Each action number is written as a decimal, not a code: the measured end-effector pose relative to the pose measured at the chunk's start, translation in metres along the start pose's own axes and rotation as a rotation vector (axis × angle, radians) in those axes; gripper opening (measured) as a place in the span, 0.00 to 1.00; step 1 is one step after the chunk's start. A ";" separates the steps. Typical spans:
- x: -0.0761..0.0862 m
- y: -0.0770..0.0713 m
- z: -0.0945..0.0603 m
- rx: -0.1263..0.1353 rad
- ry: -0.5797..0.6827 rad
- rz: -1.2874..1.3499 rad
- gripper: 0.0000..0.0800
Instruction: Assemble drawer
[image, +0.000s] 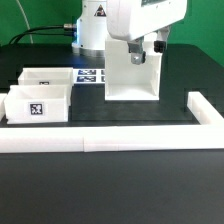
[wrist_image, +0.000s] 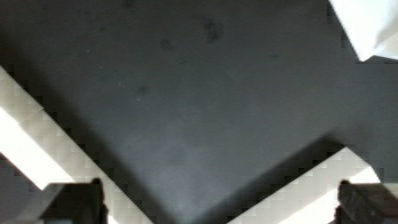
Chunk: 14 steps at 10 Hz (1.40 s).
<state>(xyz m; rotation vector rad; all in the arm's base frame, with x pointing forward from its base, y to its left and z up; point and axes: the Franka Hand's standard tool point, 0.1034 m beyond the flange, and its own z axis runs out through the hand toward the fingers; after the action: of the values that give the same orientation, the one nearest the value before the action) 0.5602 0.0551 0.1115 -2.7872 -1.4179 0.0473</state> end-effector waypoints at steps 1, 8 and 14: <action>0.000 0.000 0.000 0.000 0.000 0.000 0.81; 0.000 0.000 0.000 0.000 0.000 0.000 0.81; -0.020 -0.005 0.001 0.006 0.006 0.057 0.81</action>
Offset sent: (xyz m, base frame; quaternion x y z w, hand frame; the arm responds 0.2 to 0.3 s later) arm 0.0000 0.0000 0.0000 0.0000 0.0000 0.0000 1.0000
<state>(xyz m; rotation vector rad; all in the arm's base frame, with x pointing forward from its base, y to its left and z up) 0.5439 0.0420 0.1109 -2.8201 -1.3344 0.0433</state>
